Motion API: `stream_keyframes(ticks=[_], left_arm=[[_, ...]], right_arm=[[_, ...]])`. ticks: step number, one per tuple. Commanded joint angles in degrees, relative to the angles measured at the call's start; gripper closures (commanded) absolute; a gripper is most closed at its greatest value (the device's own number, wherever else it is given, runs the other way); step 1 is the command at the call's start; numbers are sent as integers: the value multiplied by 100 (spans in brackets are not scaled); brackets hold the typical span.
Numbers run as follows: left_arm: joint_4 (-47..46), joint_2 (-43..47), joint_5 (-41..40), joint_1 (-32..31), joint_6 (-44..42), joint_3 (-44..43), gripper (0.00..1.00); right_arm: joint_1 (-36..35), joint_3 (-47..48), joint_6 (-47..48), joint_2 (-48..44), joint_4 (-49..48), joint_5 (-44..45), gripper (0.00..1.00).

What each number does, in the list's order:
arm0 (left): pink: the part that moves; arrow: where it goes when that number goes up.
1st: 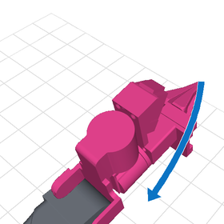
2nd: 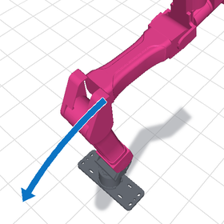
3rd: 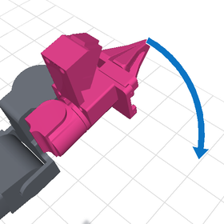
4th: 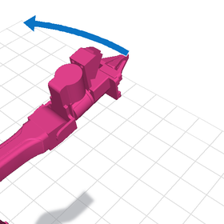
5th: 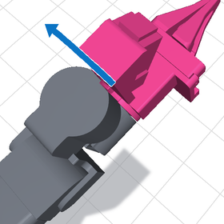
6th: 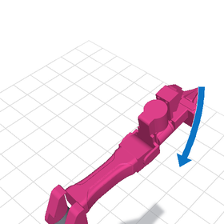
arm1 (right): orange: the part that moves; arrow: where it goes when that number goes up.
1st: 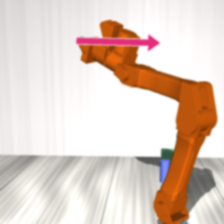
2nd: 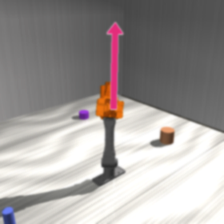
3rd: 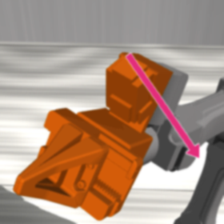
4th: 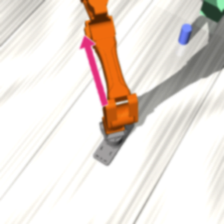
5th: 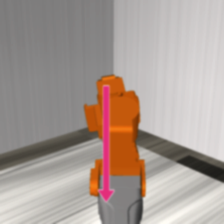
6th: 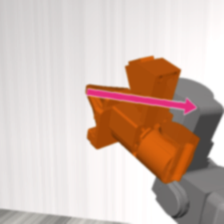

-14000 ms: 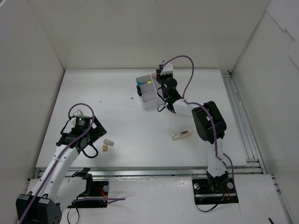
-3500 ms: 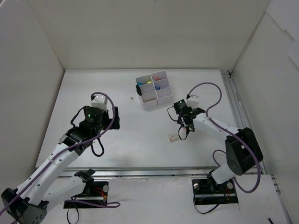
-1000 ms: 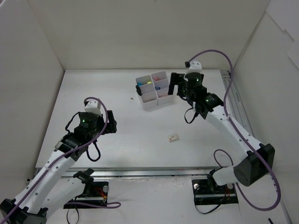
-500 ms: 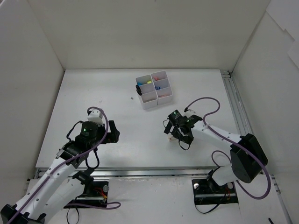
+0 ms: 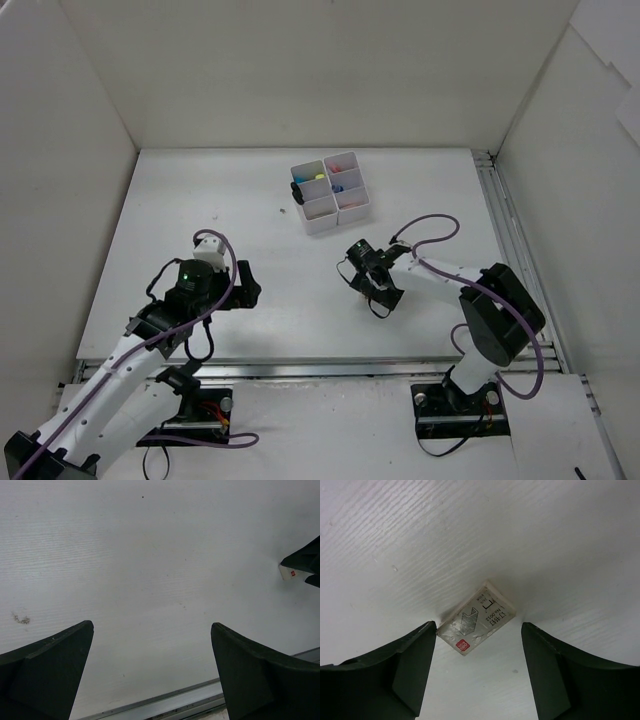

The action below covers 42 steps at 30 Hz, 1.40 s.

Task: Sort the stationery into containers
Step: Pick up the stationery from the center of the board, then place the stationery in the storage box.

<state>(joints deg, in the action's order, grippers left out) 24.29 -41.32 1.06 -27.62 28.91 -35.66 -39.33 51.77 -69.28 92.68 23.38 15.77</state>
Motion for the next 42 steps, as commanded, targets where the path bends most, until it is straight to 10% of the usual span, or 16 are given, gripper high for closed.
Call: stream_keyframes(ticks=[1,15,25,31,42], left_arm=[[-329,-60,52,37,-52,-108,1],[-311,71,-80,37,-8,-73,0],[-294,45,-361,37,-96,-169,1],[-153,-43,-440,99,-157,-450,0],[-302,-183,-922,204,-122,-679,0]], right_arm=[[145,140,-105,-58,79,471,35],[40,843,1336,189,27,742,90],[-101,2522,7151,206,-552,1518,100],[417,2944,10572,364,-931,-1265,100],[1286,3769,14713,1216,-712,-2375,100]])
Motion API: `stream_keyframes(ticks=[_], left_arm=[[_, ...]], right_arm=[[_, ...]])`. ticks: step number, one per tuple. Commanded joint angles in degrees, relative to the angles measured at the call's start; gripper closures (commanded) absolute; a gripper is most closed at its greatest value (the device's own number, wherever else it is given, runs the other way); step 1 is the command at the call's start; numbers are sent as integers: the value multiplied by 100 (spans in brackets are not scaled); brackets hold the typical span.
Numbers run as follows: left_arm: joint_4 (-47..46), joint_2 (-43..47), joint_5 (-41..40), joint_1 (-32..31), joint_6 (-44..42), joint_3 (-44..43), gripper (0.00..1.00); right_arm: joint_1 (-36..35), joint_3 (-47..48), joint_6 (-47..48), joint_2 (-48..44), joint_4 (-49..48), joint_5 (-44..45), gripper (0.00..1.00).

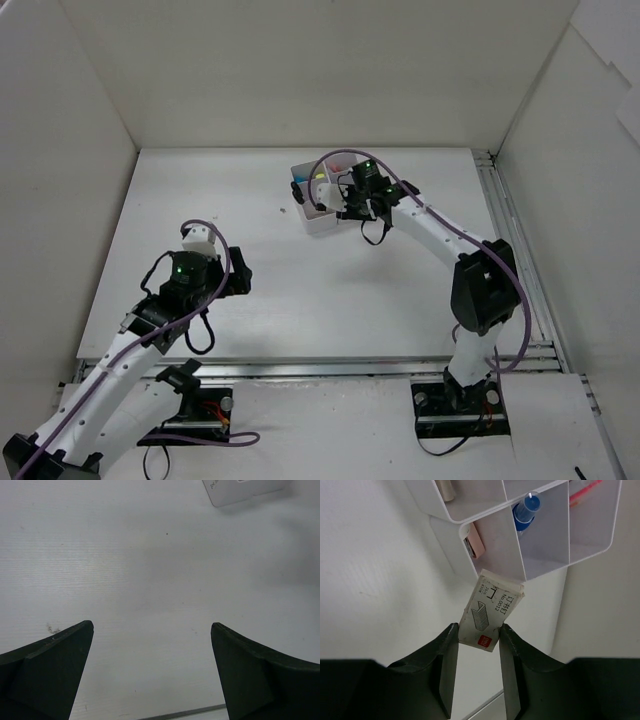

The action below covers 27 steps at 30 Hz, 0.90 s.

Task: Sort the stationery into containers
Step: Place the stationery in the storage box.

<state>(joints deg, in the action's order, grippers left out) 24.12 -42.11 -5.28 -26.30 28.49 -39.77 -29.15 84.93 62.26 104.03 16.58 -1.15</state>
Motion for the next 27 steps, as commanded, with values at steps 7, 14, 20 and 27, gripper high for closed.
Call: stream_keyframes(ticks=[7,14,20,27], left_arm=[[-154,-455,-597,73,7,-513,1],[199,-623,-931,73,16,-857,1],[146,-535,-905,73,7,-813,0],[286,-500,-949,73,-10,-883,1]], right_arm=[[532,1438,2351,995,170,-1080,98],[568,1861,2528,1550,232,-1177,97],[612,1782,2458,1550,223,-1441,88],[621,1826,2203,1507,241,-1239,51]])
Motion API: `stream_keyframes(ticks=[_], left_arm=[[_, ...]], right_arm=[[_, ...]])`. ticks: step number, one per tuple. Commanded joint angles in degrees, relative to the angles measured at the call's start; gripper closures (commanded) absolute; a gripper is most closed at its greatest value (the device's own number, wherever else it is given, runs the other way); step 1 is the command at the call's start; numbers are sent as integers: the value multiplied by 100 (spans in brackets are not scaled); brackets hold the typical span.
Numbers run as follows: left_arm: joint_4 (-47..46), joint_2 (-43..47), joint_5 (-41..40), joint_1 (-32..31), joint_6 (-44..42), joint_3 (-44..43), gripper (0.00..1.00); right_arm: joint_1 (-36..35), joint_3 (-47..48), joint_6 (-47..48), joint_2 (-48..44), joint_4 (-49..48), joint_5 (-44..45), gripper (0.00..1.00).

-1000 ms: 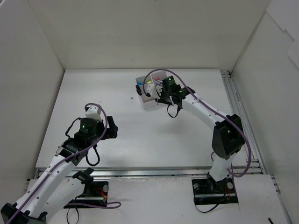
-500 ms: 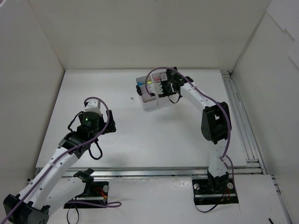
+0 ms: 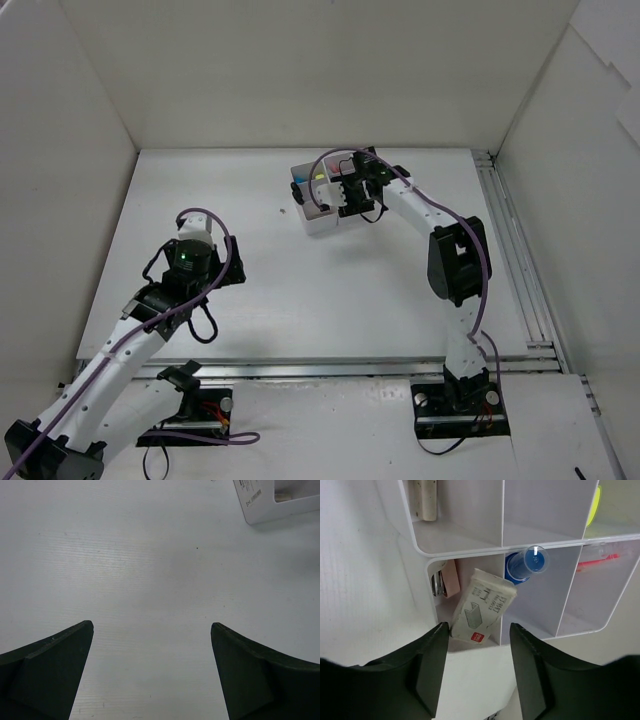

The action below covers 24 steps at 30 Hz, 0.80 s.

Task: Sort the stationery into containers
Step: Place the stationery in the storage box, then reset both arms

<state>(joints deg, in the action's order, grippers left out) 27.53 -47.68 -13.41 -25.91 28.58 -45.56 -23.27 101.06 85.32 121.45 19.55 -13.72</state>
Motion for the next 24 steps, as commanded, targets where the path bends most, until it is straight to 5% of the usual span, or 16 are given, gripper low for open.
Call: stream_keyframes(ticks=[1,8,11,12,15,18,22,24], left_arm=[[-37,83,-136,34,-45,-330,1],[-11,189,-144,34,-28,-366,0],[24,329,-83,34,-19,-366,1],[51,434,-74,34,-19,-366,1],[173,558,-197,34,77,-401,1],[314,611,-311,34,227,-489,1],[332,699,-267,34,262,-445,0],[358,734,-303,34,350,-410,1]], right_arm=[[24,143,-190,-323,-57,1,48],[24,-367,-612,-1516,-65,-719,31],[24,-420,-1007,-1878,-74,-1010,17],[15,-377,-1200,-1940,-83,-1028,2],[15,44,-2918,-2037,-249,-531,2],[120,564,-7152,-1985,-434,1169,2],[375,-1229,-9939,-2879,-548,2249,2],[375,-2086,-10437,-3626,-654,2679,2]])
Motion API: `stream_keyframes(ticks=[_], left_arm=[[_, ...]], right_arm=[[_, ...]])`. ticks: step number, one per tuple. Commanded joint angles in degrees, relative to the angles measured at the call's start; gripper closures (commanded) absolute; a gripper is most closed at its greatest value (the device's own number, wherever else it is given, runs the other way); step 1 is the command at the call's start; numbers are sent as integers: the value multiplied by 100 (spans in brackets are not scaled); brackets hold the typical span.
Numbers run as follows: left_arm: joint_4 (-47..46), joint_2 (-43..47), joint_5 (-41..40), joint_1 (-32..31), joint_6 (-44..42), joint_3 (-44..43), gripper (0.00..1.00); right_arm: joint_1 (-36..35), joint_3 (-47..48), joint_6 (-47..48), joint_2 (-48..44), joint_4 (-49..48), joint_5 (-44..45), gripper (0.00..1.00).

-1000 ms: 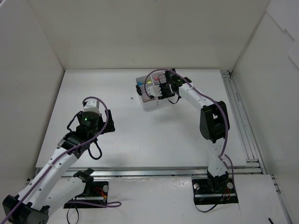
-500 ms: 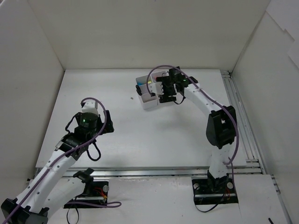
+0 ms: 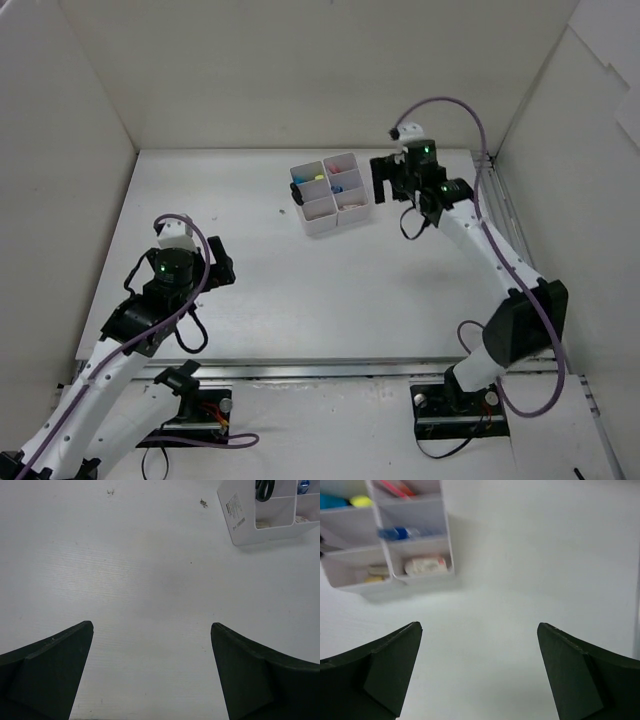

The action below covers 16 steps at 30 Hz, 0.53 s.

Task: Sort the stationery into containers
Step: Reset both arms

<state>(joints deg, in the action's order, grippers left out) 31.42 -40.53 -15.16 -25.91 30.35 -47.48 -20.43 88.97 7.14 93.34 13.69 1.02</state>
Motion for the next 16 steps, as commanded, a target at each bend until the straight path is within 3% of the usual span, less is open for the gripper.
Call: stream_keyframes(ticks=[1,9,16], left_arm=[[-22,2,-145,86,295,-183,1],[-162,150,-23,86,542,230,1],[-110,406,48,139,595,398,0]], right_arm=[[74,-1647,-3091,-1044,-69,1286,2],[-14,-4463,-3718,-3759,-130,2323,2],[-32,-5135,-3702,-5175,-121,2228,2]])
